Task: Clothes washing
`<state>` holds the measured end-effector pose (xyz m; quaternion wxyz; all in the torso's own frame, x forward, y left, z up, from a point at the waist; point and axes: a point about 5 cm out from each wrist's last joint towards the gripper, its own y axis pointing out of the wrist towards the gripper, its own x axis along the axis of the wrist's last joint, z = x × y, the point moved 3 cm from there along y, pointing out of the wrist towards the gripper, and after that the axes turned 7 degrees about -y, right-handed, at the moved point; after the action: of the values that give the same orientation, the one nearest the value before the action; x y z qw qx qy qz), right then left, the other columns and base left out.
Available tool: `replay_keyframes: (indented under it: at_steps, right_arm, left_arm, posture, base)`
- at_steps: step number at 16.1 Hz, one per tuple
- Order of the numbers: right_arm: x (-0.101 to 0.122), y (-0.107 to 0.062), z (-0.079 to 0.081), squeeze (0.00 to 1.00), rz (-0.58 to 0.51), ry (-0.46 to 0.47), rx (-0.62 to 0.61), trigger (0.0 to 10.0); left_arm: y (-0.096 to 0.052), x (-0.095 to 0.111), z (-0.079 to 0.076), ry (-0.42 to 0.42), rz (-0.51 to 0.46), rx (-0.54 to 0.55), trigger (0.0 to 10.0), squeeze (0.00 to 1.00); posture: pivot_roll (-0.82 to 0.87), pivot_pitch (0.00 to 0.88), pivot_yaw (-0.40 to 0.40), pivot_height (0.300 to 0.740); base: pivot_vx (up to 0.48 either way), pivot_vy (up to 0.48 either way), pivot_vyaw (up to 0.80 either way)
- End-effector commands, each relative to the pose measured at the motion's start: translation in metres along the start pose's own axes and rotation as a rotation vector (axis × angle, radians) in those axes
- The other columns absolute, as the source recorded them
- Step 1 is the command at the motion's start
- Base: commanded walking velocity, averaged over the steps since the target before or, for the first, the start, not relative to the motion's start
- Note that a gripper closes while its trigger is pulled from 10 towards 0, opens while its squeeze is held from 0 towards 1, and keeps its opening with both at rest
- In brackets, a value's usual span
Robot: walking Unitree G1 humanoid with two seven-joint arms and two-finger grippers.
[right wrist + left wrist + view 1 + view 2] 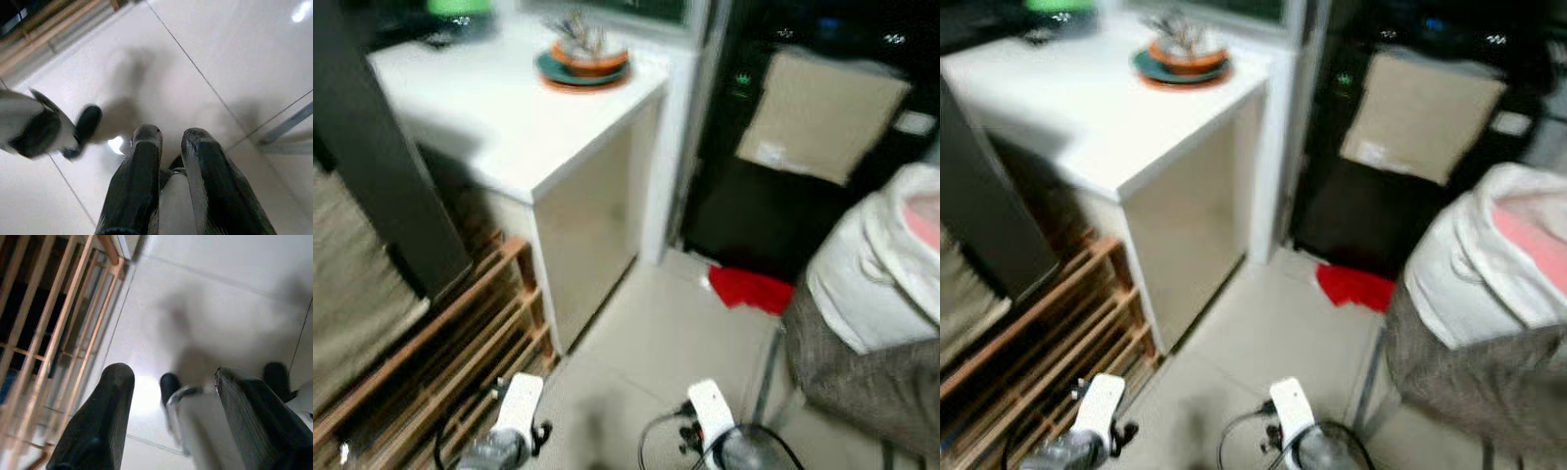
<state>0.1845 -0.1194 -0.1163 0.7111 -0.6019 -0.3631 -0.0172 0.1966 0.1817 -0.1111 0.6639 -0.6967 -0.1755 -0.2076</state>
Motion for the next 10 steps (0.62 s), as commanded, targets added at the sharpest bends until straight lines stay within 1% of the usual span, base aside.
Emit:
replay_keyframes:
  at_steps: [1, 3, 4, 7, 8, 10]
  right_arm:
    - [-0.0115, -0.0034, -0.0076, 0.0, 0.035, -0.015, -0.018, 10.0]
    - [-0.0147, -0.0039, -0.009, 0.0, 0.049, -0.006, -0.034, 10.0]
    - [-0.0146, -0.0038, -0.0086, 0.0, 0.047, -0.007, -0.03, 10.0]
    - [-0.014, -0.0036, -0.0076, 0.0, 0.044, -0.005, -0.027, 10.0]
    - [-0.0128, -0.0033, -0.0076, 0.0, 0.042, -0.019, -0.028, 10.0]
    - [-0.0093, -0.0025, -0.005, 0.0, 0.039, -0.09, 0.002, 10.0]
  left_arm:
    - [0.0007, -0.0041, -0.01, -0.033, -0.003, -0.023, 10.0, 0.0]
    - [0.0003, -0.0044, -0.0093, -0.061, -0.018, -0.021, 10.0, 0.0]
    - [0.0002, -0.0047, -0.0094, -0.065, -0.018, -0.023, 10.0, 0.0]
    - [0.0003, -0.0052, -0.0112, -0.071, -0.025, -0.023, 10.0, 0.0]
    - [0.0004, -0.0052, -0.0119, -0.07, -0.025, -0.023, 10.0, 0.0]
    - [0.0005, -0.0048, -0.0126, -0.068, -0.025, -0.024, 10.0, 0.0]
  posture:
    - [-0.06, 0.025, -0.02, 0.74]
    - [-0.06, 0.026, -0.023, 0.74]
    - [-0.06, 0.026, -0.025, 0.74]
    - [-0.06, 0.027, -0.028, 0.74]
    - [-0.06, 0.027, -0.027, 0.74]
    - [-0.05, 0.026, -0.028, 0.74]
  base:
    - [0.0, 0.0, 0.8]
    - [0.0, 0.0, 0.0]
    - [0.0, 0.274, 0.0]
    - [0.0, 0.462, 0.0]
    - [0.0, 0.48, 0.0]
    - [0.0, 0.48, 0.0]
